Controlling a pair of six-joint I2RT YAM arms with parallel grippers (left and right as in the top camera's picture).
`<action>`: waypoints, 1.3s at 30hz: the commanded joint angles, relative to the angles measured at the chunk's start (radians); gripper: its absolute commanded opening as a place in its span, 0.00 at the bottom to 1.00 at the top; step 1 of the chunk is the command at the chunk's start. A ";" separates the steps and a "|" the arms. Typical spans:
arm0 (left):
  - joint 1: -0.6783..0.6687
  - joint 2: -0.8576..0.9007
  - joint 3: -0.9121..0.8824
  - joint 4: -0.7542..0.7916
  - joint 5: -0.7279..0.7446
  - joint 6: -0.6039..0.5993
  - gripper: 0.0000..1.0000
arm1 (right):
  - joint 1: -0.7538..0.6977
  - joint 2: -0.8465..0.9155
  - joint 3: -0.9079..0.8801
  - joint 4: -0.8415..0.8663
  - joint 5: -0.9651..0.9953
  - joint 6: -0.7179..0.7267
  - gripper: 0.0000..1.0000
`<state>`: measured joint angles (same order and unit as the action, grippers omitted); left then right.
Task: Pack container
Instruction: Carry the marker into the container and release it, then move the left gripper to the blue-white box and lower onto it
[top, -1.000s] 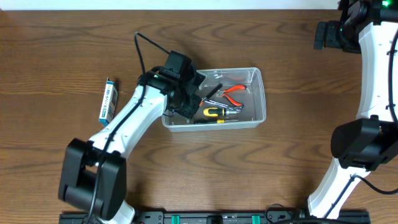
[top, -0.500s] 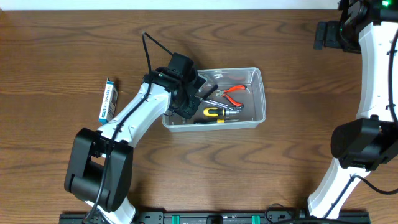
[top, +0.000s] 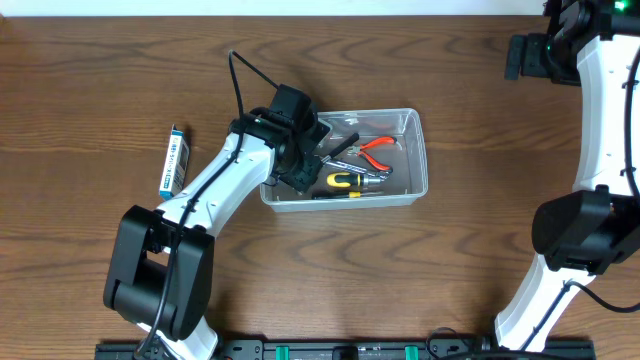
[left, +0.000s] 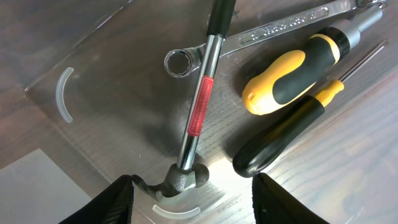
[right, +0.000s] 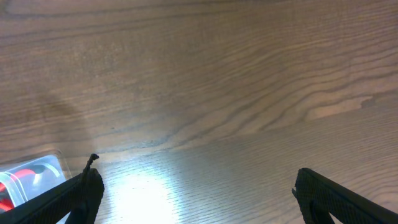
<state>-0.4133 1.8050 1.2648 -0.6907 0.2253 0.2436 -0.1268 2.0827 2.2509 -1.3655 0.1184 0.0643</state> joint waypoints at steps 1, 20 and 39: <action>0.000 -0.044 0.038 0.000 -0.008 -0.018 0.51 | 0.001 -0.001 0.011 0.000 0.008 -0.002 0.99; 0.087 -0.444 0.187 -0.091 -0.442 -0.098 0.57 | 0.001 -0.001 0.011 0.000 0.008 -0.002 0.99; 0.484 -0.183 0.184 -0.247 -0.412 -0.076 0.69 | 0.001 -0.001 0.011 0.000 0.008 -0.002 0.99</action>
<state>0.0547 1.5673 1.4479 -0.9348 -0.2089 0.1467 -0.1268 2.0827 2.2509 -1.3651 0.1184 0.0643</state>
